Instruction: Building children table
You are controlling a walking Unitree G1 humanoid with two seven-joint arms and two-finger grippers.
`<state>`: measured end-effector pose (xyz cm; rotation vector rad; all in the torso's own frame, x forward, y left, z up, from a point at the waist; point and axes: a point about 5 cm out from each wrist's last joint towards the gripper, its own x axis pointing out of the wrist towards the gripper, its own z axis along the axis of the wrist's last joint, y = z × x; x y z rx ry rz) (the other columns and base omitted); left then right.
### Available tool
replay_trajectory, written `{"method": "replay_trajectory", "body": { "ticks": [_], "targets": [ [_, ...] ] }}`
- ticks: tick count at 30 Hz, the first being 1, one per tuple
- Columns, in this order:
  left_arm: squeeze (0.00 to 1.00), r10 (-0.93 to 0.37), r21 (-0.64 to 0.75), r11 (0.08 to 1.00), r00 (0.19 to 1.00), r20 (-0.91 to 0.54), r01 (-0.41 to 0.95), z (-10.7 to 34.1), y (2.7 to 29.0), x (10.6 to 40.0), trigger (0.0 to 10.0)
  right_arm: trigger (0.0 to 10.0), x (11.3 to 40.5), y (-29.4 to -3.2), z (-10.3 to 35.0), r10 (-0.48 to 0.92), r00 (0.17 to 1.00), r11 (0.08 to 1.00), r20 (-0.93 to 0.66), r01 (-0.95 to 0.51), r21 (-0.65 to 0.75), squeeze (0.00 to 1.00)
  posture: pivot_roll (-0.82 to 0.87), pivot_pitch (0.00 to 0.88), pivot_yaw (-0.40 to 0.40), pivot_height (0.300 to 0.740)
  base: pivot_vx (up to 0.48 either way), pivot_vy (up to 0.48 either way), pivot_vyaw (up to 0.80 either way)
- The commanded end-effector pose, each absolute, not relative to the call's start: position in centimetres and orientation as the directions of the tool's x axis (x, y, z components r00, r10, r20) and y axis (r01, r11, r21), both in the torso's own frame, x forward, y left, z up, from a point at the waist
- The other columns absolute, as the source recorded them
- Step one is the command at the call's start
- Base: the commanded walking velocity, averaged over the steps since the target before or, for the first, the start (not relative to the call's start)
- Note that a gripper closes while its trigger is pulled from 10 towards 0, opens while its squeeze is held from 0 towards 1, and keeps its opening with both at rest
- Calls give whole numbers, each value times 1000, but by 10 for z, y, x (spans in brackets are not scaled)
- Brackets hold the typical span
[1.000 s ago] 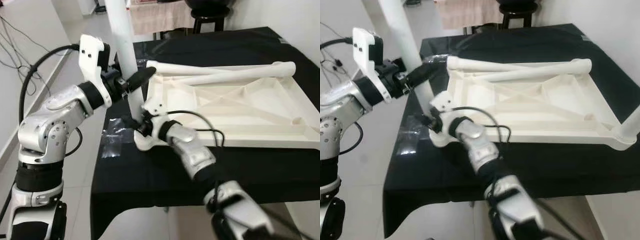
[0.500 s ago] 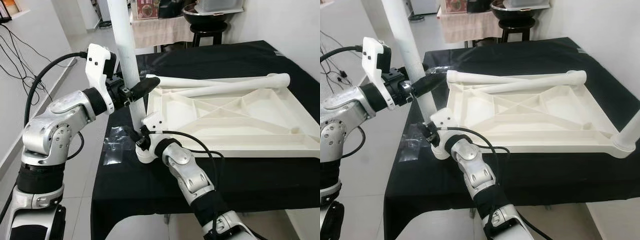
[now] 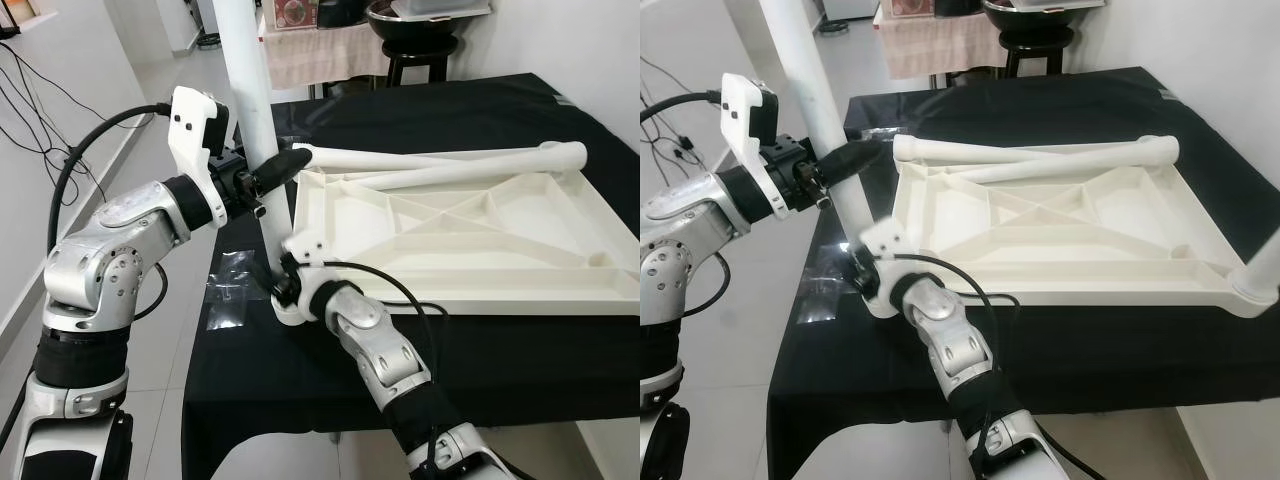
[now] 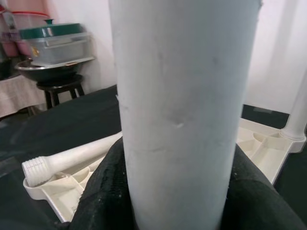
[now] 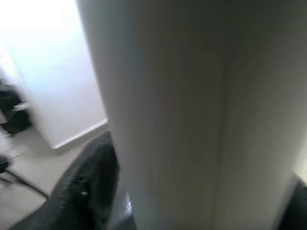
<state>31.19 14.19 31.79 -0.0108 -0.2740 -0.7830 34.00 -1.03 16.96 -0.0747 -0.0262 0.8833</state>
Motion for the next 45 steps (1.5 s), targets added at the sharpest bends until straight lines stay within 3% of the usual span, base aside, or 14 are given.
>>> {"method": "replay_trajectory", "body": {
  "ticks": [1, 2, 3, 4, 5, 15, 16, 34, 35, 36, 37, 41, 42, 45],
  "targets": [
    [0, -692, 92, 717, 690, 213, 691, 312, 145, 313, 0, 10000, 344, -13, 187, 854, 518, 520, 53, -848, -98, 1000, -18, 85, 66, 740, 0, 0, 0],
    [0, -693, 93, 716, 689, 213, 691, 312, 145, 312, 0, 10000, 345, -15, 188, 868, 494, 497, 55, -862, -105, 1000, -18, 85, 66, 740, 0, 0, 0],
    [0, -694, 93, 715, 688, 212, 692, 312, 145, 312, 0, 10000, 346, -20, 192, 894, 445, 447, 50, -886, -119, 741, -16, 86, 65, 740, 0, 0, 0],
    [0, -694, 93, 715, 688, 212, 693, 312, 145, 312, 0, 10000, 346, -22, 194, 908, 417, 419, 44, -899, -126, 741, -16, 86, 65, 740, 0, 0, 0],
    [0, -696, 94, 714, 687, 211, 694, 312, 145, 312, 0, 10000, 349, -27, 196, 924, 381, 381, 33, -914, -141, 0, -17, 87, 65, 740, 0, 0, 0],
    [0, -702, 98, 708, 680, 211, 700, 311, 144, 311, 0, 10000, 360, -32, 200, 957, 291, 290, 13, -948, -132, 0, -15, 96, 68, 740, 0, 0, 0],
    [0, -703, 100, 707, 680, 210, 700, 311, 144, 310, 0, 0, 360, -32, 200, 964, 267, 266, 14, -956, -122, 0, -14, 95, 68, 740, 0, 0, 0],
    [0, -695, 108, 715, 687, 211, 691, 312, 145, 311, 0, 0, 362, -33, 192, 967, 255, 254, 11, -958, -129, 0, -26, 106, 70, 740, 0, 0, 0],
    [0, -686, 95, 722, 694, 218, 685, 312, 146, 312, 6235, 0, 362, -32, 190, 959, 282, 280, 5, -950, -139, 0, -33, 108, 71, 740, 0, 0, 0],
    [0, -686, 95, 722, 694, 218, 685, 312, 146, 312, 6235, 0, 362, -32, 190, 959, 282, 280, 5, -950, -139, 0, -33, 108, 71, 740, 0, 0, 0],
    [1000, -681, 87, 726, 696, 227, 682, 313, 147, 312, 10000, 0, 361, -31, 187, 951, 310, 307, -2, -942, -139, 0, -34, 109, 72, 740, 0, 0, 0],
    [1000, -671, 80, 734, 700, 246, 675, 316, 148, 312, 10000, 0, 360, -27, 179, 910, 414, 410, -9, -903, -129, 0, -33, 116, 68, 740, 0, 0, 0],
    [1000, -666, 80, 738, 704, 247, 670, 317, 149, 313, 10000, 0, 364, -25, 171, 797, 603, 592, -36, -792, -147, 0, -38, 117, 62, 740, 0, 0, 0],
    [1000, -654, 80, 750, 719, 237, 656, 317, 151, 315, 10000, 0, 346, -11, 154, 590, 807, 804, -14, -589, -75, 0, -35, 125, 70, 740, 0, 0, 0]
  ]
}}
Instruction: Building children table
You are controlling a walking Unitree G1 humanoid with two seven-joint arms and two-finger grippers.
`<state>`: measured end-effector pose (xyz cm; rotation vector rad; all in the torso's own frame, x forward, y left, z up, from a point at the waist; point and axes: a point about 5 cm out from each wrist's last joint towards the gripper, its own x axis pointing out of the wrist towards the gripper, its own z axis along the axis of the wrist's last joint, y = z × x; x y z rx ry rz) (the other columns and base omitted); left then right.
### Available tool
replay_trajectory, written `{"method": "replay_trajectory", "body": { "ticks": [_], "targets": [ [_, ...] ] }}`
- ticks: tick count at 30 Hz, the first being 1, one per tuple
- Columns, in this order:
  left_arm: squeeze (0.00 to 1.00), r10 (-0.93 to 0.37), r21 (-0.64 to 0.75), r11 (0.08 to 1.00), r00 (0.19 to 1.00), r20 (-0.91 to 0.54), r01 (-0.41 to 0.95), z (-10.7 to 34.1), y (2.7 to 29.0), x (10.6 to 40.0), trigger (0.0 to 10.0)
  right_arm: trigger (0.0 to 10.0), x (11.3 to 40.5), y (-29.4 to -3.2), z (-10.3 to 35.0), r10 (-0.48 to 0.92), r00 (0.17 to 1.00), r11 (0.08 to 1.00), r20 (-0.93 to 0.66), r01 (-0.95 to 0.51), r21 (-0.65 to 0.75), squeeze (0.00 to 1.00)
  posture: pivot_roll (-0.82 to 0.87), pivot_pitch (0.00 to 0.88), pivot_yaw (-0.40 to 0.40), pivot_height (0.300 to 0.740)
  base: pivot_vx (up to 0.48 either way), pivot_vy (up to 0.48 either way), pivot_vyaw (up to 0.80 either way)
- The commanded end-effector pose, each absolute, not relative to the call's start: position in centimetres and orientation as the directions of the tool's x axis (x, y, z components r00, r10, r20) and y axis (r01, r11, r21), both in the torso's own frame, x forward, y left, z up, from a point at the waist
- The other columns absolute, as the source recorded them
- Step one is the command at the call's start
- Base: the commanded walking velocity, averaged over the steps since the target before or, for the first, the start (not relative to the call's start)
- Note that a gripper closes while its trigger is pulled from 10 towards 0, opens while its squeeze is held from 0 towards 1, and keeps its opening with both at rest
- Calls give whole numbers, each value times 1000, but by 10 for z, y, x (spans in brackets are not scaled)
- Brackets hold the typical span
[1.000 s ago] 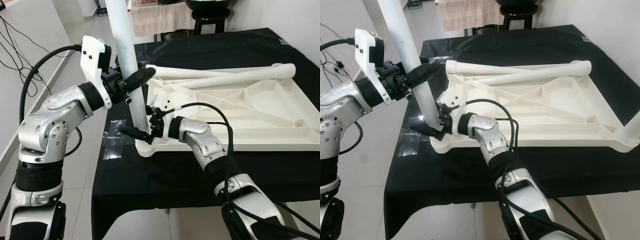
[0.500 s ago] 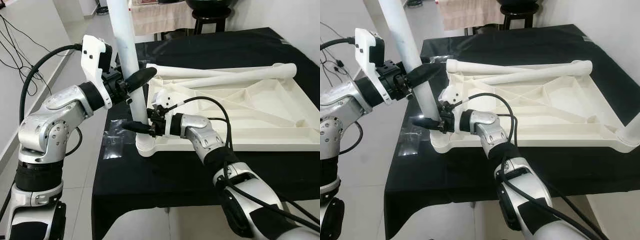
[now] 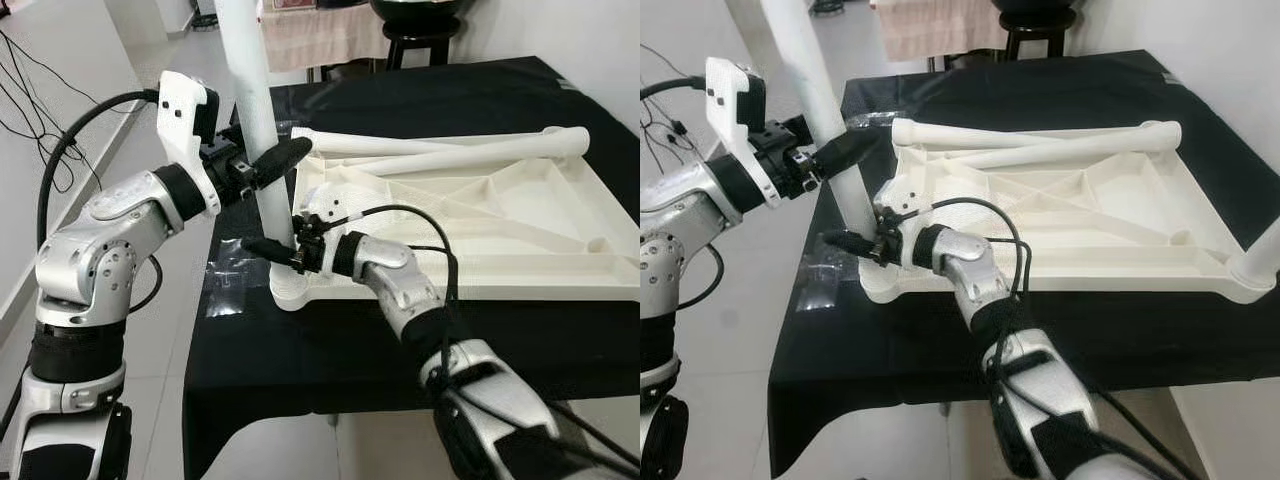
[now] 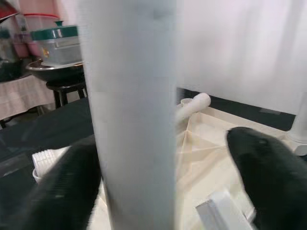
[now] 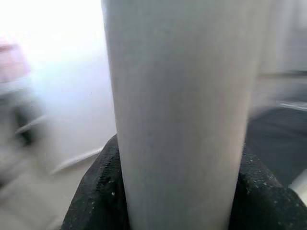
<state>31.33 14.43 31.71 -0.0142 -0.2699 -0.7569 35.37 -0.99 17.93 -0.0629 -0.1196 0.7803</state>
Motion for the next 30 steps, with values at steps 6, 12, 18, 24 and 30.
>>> {"method": "replay_trajectory", "body": {
  "ticks": [6, 12, 18, 24, 30],
  "targets": [
    [0, -662, 92, 746, 718, 217, 660, 314, 148, 317, 10000, 0, 332, 12, 153, 613, 790, 789, 12, -611, -60, 0, -37, 115, 81, 740, 0, 0, 0],
    [0, -656, 95, 752, 724, 214, 653, 315, 150, 318, 10000, 0, 333, 17, 156, 613, 790, 789, 17, -611, -72, 0, -26, 110, 87, 740, 0, 0, 0],
    [0, -656, 96, 751, 722, 218, 653, 317, 152, 318, 0, 4941, 329, 18, 158, 588, 809, 805, -3, -585, -97, 0, -12, 106, 89, 740, 0, 0, 0],
    [0, -658, 100, 750, 723, 212, 654, 317, 153, 318, 0, 10000, 332, 18, 172, 678, 734, 734, 50, -671, -107, 0, -8, 109, 87, 740, 0, 0, 0],
    [0, -663, 98, 746, 719, 211, 659, 315, 151, 317, 0, 10000, 354, -7, 190, 830, 553, 558, 78, -821, -125, 1000, -12, 109, 82, 740, 0, 0, 0]
  ]
}}
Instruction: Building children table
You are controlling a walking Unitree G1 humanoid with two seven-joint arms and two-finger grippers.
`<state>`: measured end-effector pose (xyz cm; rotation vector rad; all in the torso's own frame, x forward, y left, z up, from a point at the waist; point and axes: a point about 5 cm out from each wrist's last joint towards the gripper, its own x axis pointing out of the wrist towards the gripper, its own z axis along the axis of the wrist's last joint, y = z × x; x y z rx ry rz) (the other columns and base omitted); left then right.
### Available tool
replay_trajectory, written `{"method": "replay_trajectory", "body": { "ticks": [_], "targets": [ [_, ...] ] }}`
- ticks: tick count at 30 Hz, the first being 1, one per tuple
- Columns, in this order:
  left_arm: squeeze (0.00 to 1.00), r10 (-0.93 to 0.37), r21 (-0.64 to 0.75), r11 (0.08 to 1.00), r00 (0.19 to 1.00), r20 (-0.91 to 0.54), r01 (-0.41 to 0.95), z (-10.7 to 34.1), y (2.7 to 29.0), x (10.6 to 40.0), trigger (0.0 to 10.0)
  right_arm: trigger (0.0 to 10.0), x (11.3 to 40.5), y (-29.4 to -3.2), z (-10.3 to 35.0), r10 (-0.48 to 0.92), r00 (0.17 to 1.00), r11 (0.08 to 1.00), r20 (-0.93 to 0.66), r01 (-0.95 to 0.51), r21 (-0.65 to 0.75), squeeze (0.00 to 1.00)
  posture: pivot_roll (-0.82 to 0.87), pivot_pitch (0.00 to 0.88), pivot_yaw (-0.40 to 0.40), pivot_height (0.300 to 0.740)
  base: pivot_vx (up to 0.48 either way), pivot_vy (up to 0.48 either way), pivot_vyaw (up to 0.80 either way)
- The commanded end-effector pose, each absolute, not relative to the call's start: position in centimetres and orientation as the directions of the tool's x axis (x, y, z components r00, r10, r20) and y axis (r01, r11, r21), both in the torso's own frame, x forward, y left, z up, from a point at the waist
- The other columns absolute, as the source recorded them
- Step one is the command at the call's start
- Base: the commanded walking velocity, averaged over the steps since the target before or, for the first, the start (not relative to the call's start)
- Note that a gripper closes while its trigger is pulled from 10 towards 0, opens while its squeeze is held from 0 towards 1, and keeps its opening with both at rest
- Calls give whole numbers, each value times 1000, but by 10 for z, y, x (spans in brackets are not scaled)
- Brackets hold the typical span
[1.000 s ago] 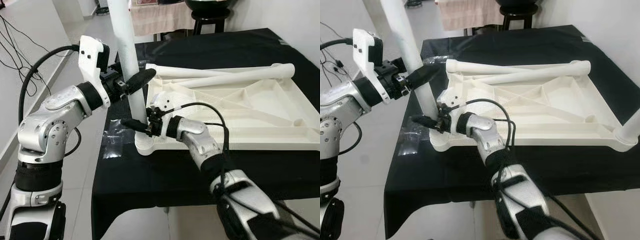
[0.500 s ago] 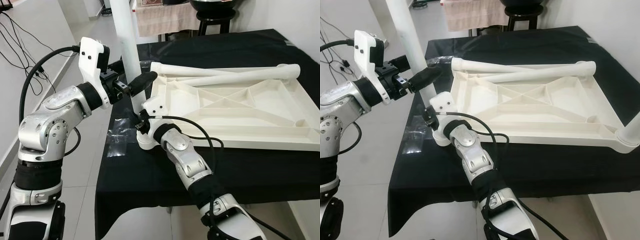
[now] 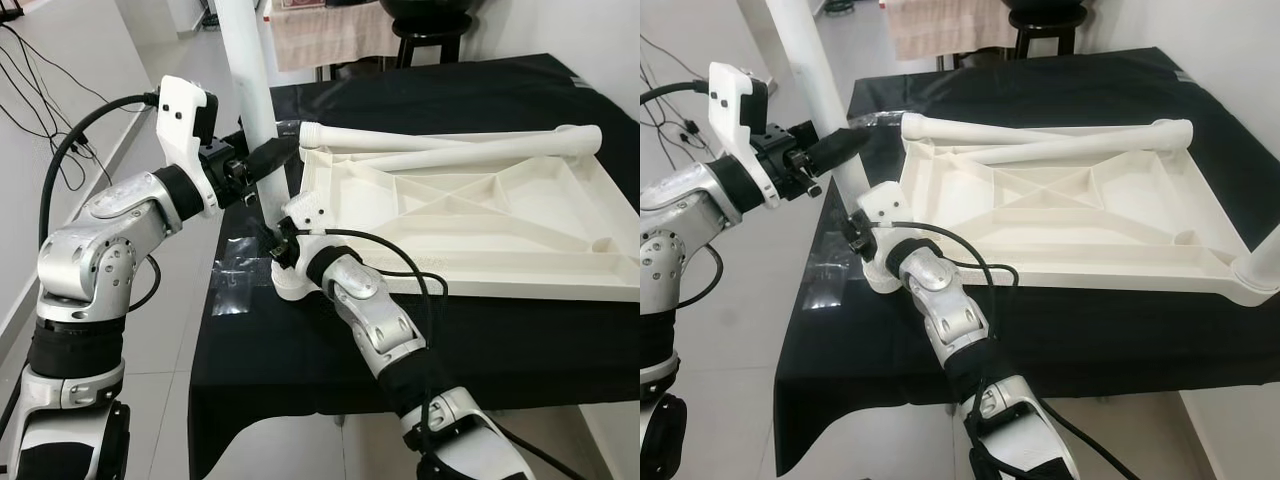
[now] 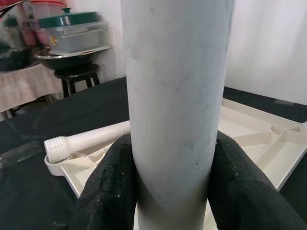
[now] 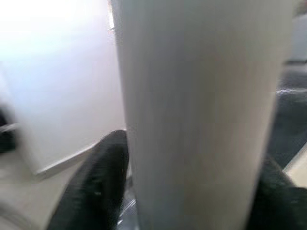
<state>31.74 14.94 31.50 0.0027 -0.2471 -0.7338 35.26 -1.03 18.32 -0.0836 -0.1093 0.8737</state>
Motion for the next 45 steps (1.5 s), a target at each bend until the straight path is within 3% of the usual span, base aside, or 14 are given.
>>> {"method": "replay_trajectory", "body": {
  "ticks": [1, 5, 6, 12, 13, 15, 16, 31, 32, 35, 36, 38, 39, 45],
  "targets": [
    [0, -663, 97, 745, 718, 211, 660, 315, 151, 317, 0, 10000, 359, -14, 194, 857, 512, 516, 68, -847, -131, 1000, -10, 110, 82, 740, 0, 0, 0],
    [0, -664, 98, 745, 718, 211, 660, 315, 151, 316, 0, 10000, 364, -23, 204, 896, 441, 443, 56, -878, -180, 1000, -6, 112, 79, 740, 0, 0, 0],
    [0, -664, 100, 745, 718, 210, 660, 315, 151, 316, 0, 10000, 365, -25, 208, 910, 411, 413, 54, -890, -191, 0, -3, 113, 78, 740, 0, 0, 0],
    [0, -664, 103, 745, 719, 207, 659, 314, 152, 314, 0, 10000, 365, -28, 213, 955, 295, 295, 29, -938, -183, 0, 7, 119, 74, 740, 0, 0, 0],
    [0, -664, 103, 745, 719, 206, 659, 314, 152, 313, 0, 4078, 366, -28, 213, 962, 272, 271, 22, -946, -180, 0, 7, 120, 74, 740, 0, 0, 0],
    [0, -665, 104, 745, 718, 205, 659, 314, 152, 313, 0, 4078, 366, -28, 213, 967, 256, 255, 21, -951, -174, 0, 7, 120, 74, 740, 0, 0, 0],
    [0, -666, 105, 744, 718, 204, 660, 314, 152, 312, 0, 0, 367, -28, 212, 975, 222, 223, 20, -963, -152, 0, 7, 122, 72, 740, 0, 0, 0],
    [0, -663, 109, 747, 720, 206, 656, 314, 152, 312, 0, 0, 368, -31, 209, 976, 220, 217, 2, -961, -172, 0, 5, 132, 71, 740, 0, 0, 0],
    [1000, -649, 108, 758, 729, 218, 643, 314, 154, 312, 10000, 0, 368, -33, 205, 966, 258, 253, 0, -947, -197, 0, 3, 132, 70, 740, 0, 0, 0],
    [1000, -632, 97, 772, 740, 230, 628, 315, 155, 312, 10000, 0, 367, -32, 190, 936, 349, 334, -48, -922, -198, 0, 5, 137, 60, 740, 0, 0, 0],
    [1000, -612, 86, 787, 756, 232, 611, 316, 157, 314, 10000, 0, 367, -29, 169, 831, 543, 516, -124, -834, -196, 0, 2, 141, 58, 740, 0, 0, 0],
    [1000, -596, 77, 799, 768, 233, 597, 317, 159, 315, 10000, 0, 365, -28, 155, 723, 669, 633, -172, -742, -221, 0, 0, 142, 59, 740, 0, 0, 0],
    [0, -595, 67, 800, 772, 223, 596, 316, 161, 316, 10000, 0, 345, -17, 138, 674, 716, 691, -183, -698, -187, 0, -2, 148, 70, 740, 0, 0, 0],
    [0, -615, 74, 786, 765, 194, 613, 311, 156, 319, 10000, 0, 315, 3, 134, 681, 721, 715, -126, -692, -96, 0, -15, 134, 79, 740, 0, 0, 0]
  ]
}}
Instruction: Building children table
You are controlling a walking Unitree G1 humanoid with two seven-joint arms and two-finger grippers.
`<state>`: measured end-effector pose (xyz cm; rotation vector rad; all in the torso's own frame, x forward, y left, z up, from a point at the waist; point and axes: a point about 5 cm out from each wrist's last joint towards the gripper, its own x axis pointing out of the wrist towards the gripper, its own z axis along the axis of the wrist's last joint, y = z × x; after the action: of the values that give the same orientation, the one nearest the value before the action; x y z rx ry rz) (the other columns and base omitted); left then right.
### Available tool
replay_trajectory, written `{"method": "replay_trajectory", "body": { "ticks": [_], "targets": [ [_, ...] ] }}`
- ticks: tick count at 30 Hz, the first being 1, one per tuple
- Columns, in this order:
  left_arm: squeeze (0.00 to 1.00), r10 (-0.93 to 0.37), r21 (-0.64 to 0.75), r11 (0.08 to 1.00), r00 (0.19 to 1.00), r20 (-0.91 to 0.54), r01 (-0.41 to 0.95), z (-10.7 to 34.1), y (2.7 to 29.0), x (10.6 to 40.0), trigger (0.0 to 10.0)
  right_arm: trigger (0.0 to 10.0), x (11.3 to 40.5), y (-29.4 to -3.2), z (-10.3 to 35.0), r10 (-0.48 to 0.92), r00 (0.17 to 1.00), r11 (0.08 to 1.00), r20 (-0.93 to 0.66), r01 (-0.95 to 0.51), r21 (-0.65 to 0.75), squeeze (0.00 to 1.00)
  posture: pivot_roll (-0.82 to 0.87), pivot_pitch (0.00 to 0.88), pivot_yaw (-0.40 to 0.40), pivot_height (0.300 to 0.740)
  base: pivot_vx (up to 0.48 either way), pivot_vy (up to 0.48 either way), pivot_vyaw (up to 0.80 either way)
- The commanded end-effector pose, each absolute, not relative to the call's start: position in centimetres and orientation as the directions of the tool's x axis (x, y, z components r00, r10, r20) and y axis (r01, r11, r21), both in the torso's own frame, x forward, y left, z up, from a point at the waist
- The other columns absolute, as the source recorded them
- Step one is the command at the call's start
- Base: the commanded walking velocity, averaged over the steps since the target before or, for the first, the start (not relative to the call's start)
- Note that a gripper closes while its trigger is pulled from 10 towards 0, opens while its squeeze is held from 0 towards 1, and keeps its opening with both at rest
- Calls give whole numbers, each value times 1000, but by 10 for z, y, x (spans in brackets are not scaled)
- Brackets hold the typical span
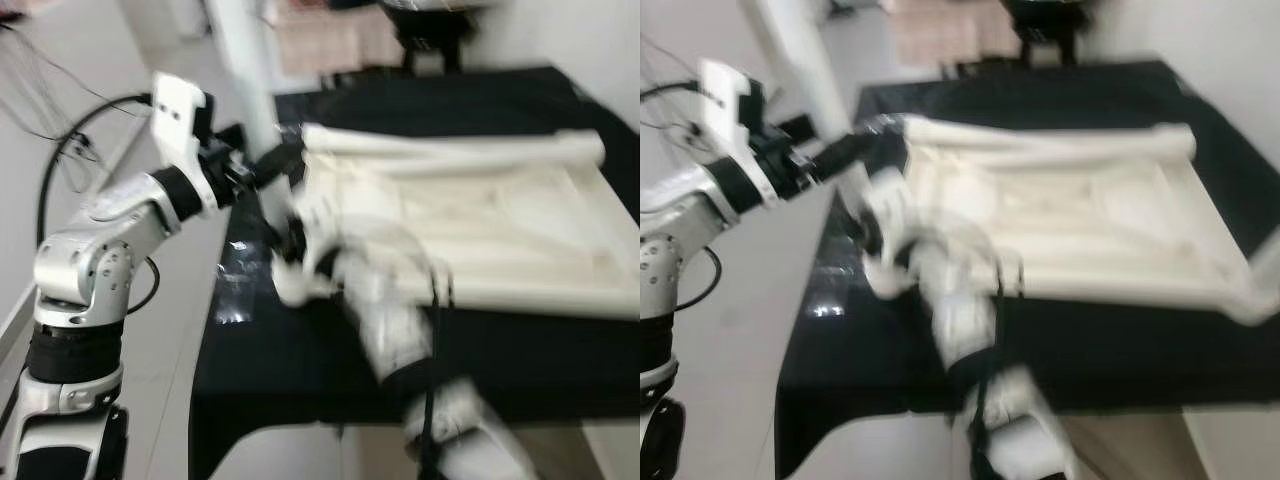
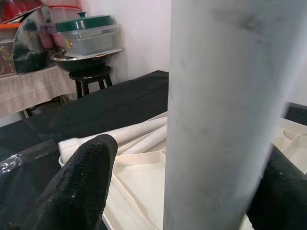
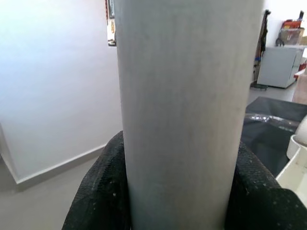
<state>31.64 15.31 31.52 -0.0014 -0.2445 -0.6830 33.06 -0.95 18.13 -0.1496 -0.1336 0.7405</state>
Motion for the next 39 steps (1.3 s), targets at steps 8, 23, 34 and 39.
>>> {"method": "replay_trajectory", "body": {
  "ticks": [8, 23, 34, 39],
  "targets": [
    [0, -636, 81, 769, 745, 203, 634, 313, 153, 318, 0, 0, 342, 6, 154, 646, 759, 743, -81, -650, -162, 0, -17, 117, 75, 740, 0, 0, 0],
    [0, -650, 87, 757, 733, 198, 648, 311, 152, 318, 0, 10000, 351, -15, 202, 896, 440, 444, 64, -879, -174, 1000, -25, 120, 73, 740, 0, 0, 0],
    [0, -651, 94, 757, 733, 198, 647, 312, 152, 316, 0, 10000, 363, -31, 207, 960, 280, 272, -20, -945, -183, 0, -13, 127, 70, 740, 0, 0, 0],
    [0, -651, 96, 757, 733, 196, 646, 312, 152, 315, 0, 2588, 364, -28, 206, 965, 262, 256, -16, -953, -164, 0, -7, 135, 69, 740, 0, 0, 0]
  ]
}}
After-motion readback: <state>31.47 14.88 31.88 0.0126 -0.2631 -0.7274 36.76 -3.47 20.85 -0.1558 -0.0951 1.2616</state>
